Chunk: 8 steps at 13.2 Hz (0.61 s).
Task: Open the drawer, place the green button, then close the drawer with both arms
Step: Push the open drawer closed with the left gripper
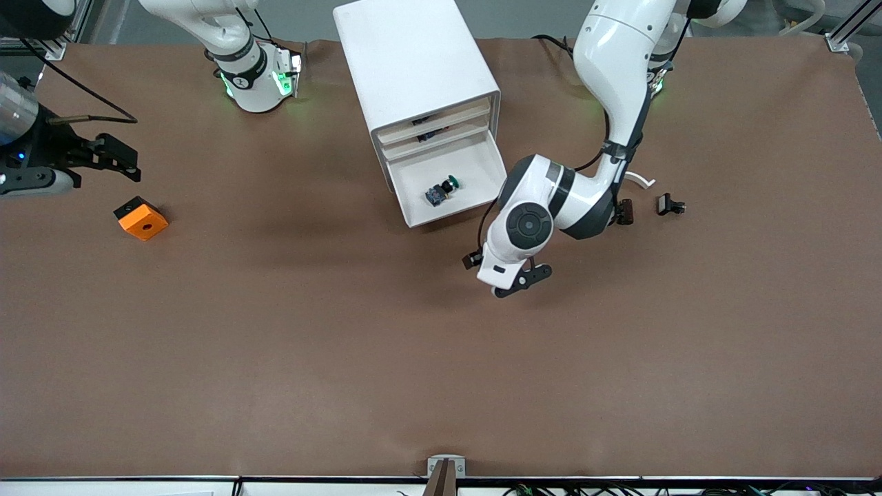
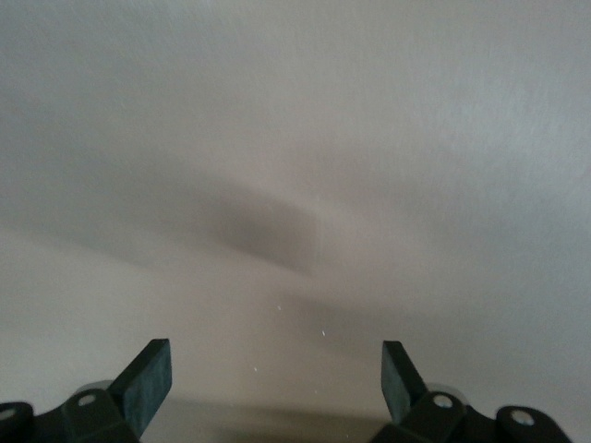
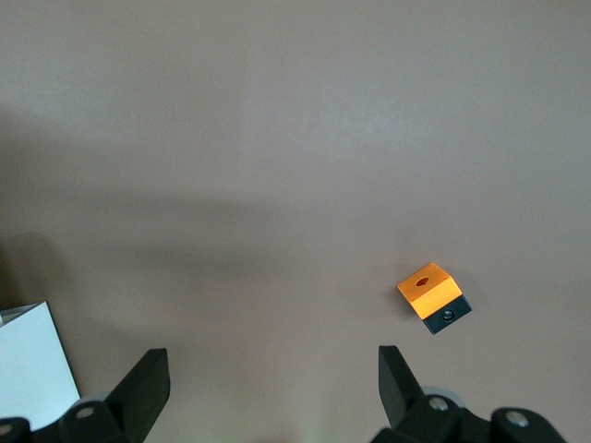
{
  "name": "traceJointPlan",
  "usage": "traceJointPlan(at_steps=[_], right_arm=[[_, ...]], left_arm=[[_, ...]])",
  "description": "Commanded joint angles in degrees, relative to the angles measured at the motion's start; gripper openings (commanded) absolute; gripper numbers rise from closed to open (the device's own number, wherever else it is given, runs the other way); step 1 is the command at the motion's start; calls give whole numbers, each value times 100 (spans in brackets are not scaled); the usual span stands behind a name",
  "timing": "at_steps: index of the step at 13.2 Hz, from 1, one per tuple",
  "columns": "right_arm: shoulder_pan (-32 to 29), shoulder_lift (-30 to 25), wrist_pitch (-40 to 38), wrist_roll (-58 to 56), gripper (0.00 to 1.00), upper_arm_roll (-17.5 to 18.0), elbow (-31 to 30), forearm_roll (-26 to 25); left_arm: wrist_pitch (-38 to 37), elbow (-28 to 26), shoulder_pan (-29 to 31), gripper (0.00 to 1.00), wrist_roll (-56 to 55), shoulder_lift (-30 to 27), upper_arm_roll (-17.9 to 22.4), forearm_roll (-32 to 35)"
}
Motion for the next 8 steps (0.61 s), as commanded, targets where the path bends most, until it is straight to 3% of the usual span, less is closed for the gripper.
traceJointPlan(at_steps=[1,8], right_arm=[[-125,-154,-166,-67,100,113,24,-95],[-125,-13,-754,-32,100,113,956,-33]], left_arm=[[-12,-36,-2,100,-393,-40,-217,36],[-3,-18,-28,100,-799,119,-491,-60]])
